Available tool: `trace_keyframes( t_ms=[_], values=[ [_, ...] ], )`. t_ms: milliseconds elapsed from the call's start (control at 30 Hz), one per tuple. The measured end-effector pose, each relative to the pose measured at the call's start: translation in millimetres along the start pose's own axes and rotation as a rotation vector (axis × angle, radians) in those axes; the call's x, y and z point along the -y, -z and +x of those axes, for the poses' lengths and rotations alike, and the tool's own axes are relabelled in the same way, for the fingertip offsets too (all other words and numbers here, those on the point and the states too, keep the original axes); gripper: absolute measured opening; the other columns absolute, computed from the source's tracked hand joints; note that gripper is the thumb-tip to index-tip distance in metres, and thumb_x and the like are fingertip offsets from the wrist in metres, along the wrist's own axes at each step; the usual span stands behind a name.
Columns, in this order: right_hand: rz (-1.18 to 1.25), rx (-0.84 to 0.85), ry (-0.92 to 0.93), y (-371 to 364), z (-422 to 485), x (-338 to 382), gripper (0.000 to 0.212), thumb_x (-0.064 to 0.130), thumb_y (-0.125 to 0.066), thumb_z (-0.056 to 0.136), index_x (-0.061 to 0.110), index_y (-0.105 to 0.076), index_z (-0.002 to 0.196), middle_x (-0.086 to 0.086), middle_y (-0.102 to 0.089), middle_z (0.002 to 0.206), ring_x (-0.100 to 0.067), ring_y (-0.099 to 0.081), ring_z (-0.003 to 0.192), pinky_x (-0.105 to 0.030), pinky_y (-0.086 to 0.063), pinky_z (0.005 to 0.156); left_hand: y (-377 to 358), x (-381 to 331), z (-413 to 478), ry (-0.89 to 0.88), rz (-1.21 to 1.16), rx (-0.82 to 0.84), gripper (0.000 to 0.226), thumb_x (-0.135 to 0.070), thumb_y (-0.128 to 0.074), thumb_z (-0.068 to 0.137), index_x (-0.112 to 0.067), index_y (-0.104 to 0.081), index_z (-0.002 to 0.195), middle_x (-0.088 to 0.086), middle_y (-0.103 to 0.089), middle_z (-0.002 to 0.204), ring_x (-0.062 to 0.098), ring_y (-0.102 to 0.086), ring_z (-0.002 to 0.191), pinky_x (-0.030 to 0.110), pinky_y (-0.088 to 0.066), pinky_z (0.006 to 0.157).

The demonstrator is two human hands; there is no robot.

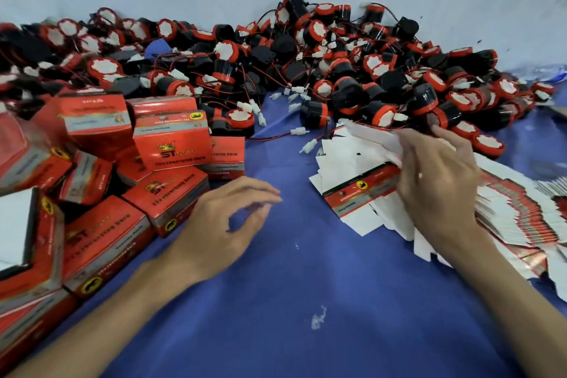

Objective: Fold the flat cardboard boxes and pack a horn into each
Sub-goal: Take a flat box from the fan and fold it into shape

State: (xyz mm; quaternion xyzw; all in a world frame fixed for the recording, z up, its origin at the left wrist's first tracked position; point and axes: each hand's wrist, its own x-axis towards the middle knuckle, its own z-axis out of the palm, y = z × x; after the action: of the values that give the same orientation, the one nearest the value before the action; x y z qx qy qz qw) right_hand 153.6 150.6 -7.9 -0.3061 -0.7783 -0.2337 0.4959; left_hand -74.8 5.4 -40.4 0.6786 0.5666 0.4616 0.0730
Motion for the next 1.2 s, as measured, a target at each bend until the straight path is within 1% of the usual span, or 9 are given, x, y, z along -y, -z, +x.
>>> trace_keyframes(
  t_ms=[100, 200, 333, 467, 600, 700, 900, 1033, 1200],
  values=[
    [0.377, -0.211, -0.2, 9.1, 8.3, 28.7, 0.015, 0.012, -0.044, 0.1, 0.008, -0.058, 0.103, 0.001, -0.059, 0.072, -0.008, -0.053, 0.062, -0.004, -0.038, 0.068, 2.2, -4.5, 3.9, 0.34, -0.487, 0.032, 0.042, -0.04, -0.065, 0.08, -0.028, -0.058, 0.119, -0.004, -0.063, 0.122, 0.009, -0.066, 0.102, 0.031, -0.054, 0.088],
    [0.649, -0.108, -0.478, 12.8, 8.0, 48.2, 0.012, 0.017, -0.047, 0.099, 0.021, -0.058, 0.103, 0.021, -0.054, 0.07, 0.0, -0.053, 0.059, -0.014, -0.04, 0.052, 5.8, -2.9, 7.1, 0.496, -0.805, 0.042, 0.086, -0.065, -0.079, 0.053, -0.035, -0.051, 0.129, -0.005, -0.06, 0.13, 0.015, -0.064, 0.108, 0.032, -0.055, 0.083],
    [0.82, 0.231, -0.887, 4.0, -6.3, 60.9, 0.015, 0.015, -0.052, 0.098, 0.024, -0.063, 0.098, 0.016, -0.063, 0.066, -0.002, -0.054, 0.057, -0.023, -0.045, 0.051, 5.7, -9.8, 6.8, 0.564, -0.918, 0.061, 0.041, -0.034, -0.072, 0.075, -0.037, -0.067, 0.115, 0.001, -0.071, 0.113, 0.018, -0.069, 0.096, 0.028, -0.057, 0.069],
    [1.006, 0.324, -1.243, -3.9, -14.4, 69.3, 0.021, 0.013, -0.052, 0.098, 0.021, -0.063, 0.114, 0.017, -0.065, 0.065, 0.003, -0.059, 0.063, -0.013, -0.048, 0.063, 5.4, -13.3, 2.4, 0.544, -1.122, 0.153, 0.069, -0.02, -0.086, 0.064, -0.034, -0.06, 0.126, 0.006, -0.067, 0.121, 0.023, -0.066, 0.107, 0.03, -0.056, 0.078],
    [1.146, 0.293, -1.443, -3.9, -14.8, 74.6, 0.031, 0.005, -0.047, 0.099, 0.022, -0.059, 0.121, 0.013, -0.074, 0.095, -0.009, -0.068, 0.096, -0.035, -0.051, 0.095, 3.5, -20.7, -2.6, 0.508, -1.196, 0.227, 0.053, -0.028, -0.095, 0.046, -0.029, -0.076, 0.095, 0.001, -0.074, 0.098, 0.017, -0.071, 0.09, 0.027, -0.056, 0.072],
    [1.151, 0.34, -1.504, -3.6, -17.5, 78.2, 0.036, 0.002, -0.044, 0.1, 0.024, -0.059, 0.123, 0.0, -0.073, 0.101, -0.02, -0.069, 0.099, -0.041, -0.054, 0.092, 4.3, -17.9, -7.4, 0.594, -1.133, 0.323, 0.052, -0.009, -0.091, 0.049, -0.016, -0.073, 0.096, 0.006, -0.075, 0.094, 0.021, -0.072, 0.087, 0.027, -0.057, 0.069],
    [0.714, 0.416, -0.855, 0.0, -15.8, 69.2, 0.063, -0.011, -0.048, 0.09, 0.029, -0.042, 0.137, 0.003, -0.045, 0.133, -0.014, -0.046, 0.126, -0.025, -0.048, 0.096, 5.2, -10.8, -6.5, 0.696, -0.974, 0.341, 0.024, 0.002, -0.078, 0.069, -0.014, -0.075, 0.087, 0.004, -0.076, 0.087, 0.017, -0.073, 0.079, 0.024, -0.056, 0.061],
    [0.335, 0.172, -0.073, 8.5, 1.8, 42.7, 0.073, -0.018, -0.046, 0.07, 0.008, -0.034, 0.137, -0.019, -0.031, 0.14, -0.033, -0.03, 0.131, -0.043, -0.031, 0.109, 7.6, -10.3, 0.4, 0.617, -0.925, 0.334, 0.049, -0.029, -0.086, 0.067, -0.013, -0.06, 0.105, 0.005, -0.075, 0.091, 0.019, -0.073, 0.082, 0.026, -0.057, 0.06],
    [0.241, 0.467, 0.339, 18.6, 13.1, 31.8, 0.063, -0.011, -0.041, 0.073, 0.008, -0.055, 0.131, -0.017, -0.046, 0.141, -0.031, -0.034, 0.135, -0.059, -0.029, 0.109, 10.8, -8.8, -0.1, 0.629, -0.861, 0.387, 0.026, -0.01, -0.072, 0.079, -0.014, -0.059, 0.101, -0.001, -0.074, 0.082, 0.011, -0.071, 0.074, 0.021, -0.055, 0.056]
  ],
)
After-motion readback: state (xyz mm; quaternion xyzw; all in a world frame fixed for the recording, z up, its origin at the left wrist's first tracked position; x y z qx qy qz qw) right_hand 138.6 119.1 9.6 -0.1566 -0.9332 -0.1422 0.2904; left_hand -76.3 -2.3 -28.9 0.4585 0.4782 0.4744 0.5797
